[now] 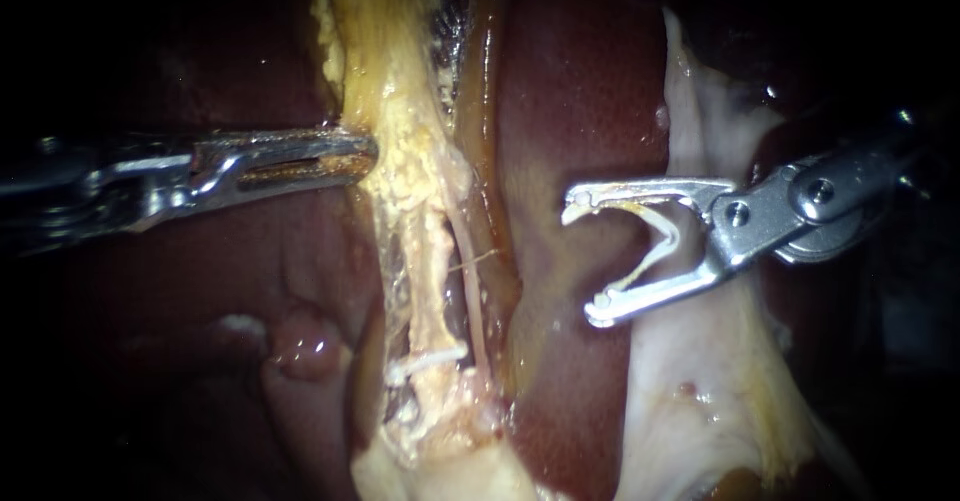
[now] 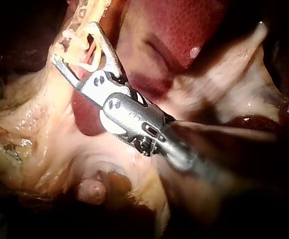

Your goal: Clipping second clip left tube

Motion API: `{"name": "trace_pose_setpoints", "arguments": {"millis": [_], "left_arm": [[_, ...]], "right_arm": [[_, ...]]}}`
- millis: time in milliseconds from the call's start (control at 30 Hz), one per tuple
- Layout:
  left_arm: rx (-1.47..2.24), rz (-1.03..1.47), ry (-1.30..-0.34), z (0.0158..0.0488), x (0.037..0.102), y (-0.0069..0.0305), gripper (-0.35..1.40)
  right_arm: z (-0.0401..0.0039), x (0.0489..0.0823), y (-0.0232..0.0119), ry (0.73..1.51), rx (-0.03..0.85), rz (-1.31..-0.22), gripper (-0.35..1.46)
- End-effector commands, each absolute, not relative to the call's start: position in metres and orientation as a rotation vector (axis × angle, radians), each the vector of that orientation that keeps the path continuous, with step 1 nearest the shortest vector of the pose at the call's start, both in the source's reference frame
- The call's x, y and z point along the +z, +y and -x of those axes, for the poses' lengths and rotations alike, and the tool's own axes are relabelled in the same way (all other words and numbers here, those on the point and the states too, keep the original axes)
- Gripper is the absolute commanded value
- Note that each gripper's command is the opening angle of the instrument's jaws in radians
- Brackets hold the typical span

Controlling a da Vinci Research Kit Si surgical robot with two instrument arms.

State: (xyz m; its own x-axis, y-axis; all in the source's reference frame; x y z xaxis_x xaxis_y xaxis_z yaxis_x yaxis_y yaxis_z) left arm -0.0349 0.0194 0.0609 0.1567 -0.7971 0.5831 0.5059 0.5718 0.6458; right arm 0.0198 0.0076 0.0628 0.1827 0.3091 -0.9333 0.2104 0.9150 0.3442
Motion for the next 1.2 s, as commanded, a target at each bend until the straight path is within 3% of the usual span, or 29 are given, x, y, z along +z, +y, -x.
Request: {"name": "trace_pose_setpoints", "arguments": {"millis": [33, 133, 600, 767, 1200], "left_arm": [[-0.957, -0.332, -1.051, 0.0349, 0.0609, 0.0194, -0.35], [-0.957, -0.332, -1.052, 0.0349, 0.0609, 0.0194, -0.35], [-0.98, -0.351, -1.079, 0.0321, 0.0538, 0.0209, -0.35], [-0.978, -0.345, -1.099, 0.0317, 0.0516, 0.0207, -0.35], [-0.973, -0.342, -1.102, 0.0316, 0.0507, 0.0204, -0.35]], "right_arm": [[-0.0199, 0.0628, 0.0076, 1.399, 0.073, -0.446, 0.6], [-0.0199, 0.0628, 0.0074, 1.399, 0.072, -0.445, 0.6], [-0.0243, 0.0653, 0.0038, 1.326, 0.301, -0.671, 0.6], [-0.0268, 0.0677, 0.0026, 1.203, 0.338, -0.746, 0.59], [-0.0315, 0.0758, 0.0009, 1.121, 0.407, -0.8, 0.59]]}}
